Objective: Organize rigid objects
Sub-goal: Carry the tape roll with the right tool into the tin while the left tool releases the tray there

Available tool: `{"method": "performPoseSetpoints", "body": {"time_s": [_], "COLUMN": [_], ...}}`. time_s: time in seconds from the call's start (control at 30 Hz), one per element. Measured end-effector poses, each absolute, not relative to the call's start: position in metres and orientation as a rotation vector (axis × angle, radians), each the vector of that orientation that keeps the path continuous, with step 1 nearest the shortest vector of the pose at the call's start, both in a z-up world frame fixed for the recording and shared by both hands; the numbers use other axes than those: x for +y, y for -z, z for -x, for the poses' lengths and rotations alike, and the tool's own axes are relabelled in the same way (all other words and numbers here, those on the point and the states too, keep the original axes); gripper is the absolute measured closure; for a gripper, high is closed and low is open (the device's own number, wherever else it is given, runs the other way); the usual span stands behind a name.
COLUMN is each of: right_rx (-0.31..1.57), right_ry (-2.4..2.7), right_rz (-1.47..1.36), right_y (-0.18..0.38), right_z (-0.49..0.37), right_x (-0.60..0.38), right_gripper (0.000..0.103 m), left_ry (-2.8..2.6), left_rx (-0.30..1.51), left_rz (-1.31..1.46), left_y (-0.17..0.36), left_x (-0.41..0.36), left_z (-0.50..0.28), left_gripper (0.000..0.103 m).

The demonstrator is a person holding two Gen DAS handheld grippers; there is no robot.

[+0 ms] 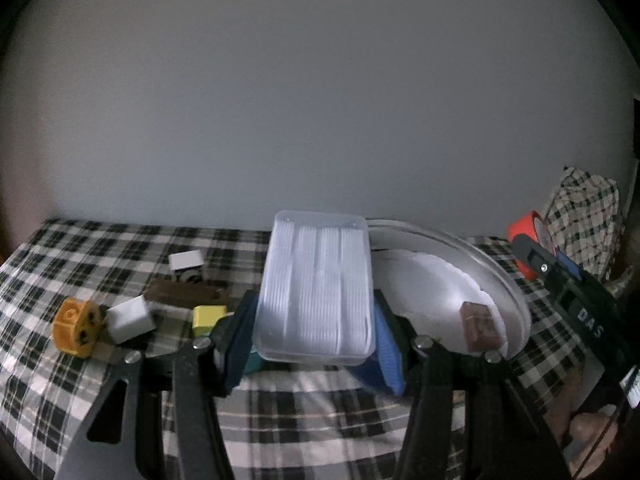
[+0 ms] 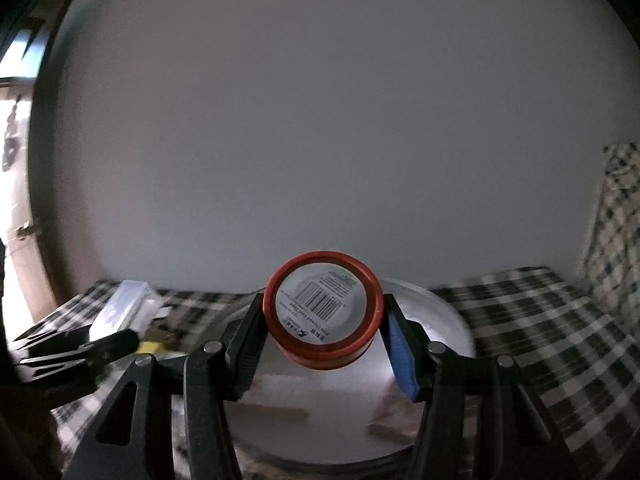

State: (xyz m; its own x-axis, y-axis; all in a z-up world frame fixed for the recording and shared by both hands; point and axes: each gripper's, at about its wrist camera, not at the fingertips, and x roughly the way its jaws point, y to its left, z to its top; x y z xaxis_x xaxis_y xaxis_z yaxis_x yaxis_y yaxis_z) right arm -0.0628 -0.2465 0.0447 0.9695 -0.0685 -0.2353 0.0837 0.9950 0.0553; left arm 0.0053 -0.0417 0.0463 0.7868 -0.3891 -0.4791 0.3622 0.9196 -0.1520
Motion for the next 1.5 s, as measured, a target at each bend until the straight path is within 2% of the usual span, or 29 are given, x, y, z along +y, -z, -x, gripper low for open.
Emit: {"method": "performPoseSetpoints", "body": {"time_s": [0.63, 1.5], "right_rx": [0.272, 0.358], "right_ry": [0.253, 0.289], "right_rz": [-0.106, -0.039], "right_y": [-0.043, -0.032], "right_z": [0.038, -0.001], "right_x": [-0.313, -0.328], "right_gripper": [0.045, 0.045], "left_ry": [0.493, 0.465], "left_rx": [0.545, 0.604], "left_rz": [-0.021, -0.065], "left_y": [-0.041, -0.027], "left_x": [-0.13, -0.173], "left_z": [-0.023, -0.042], "left_gripper": [0.049, 0.049]}}
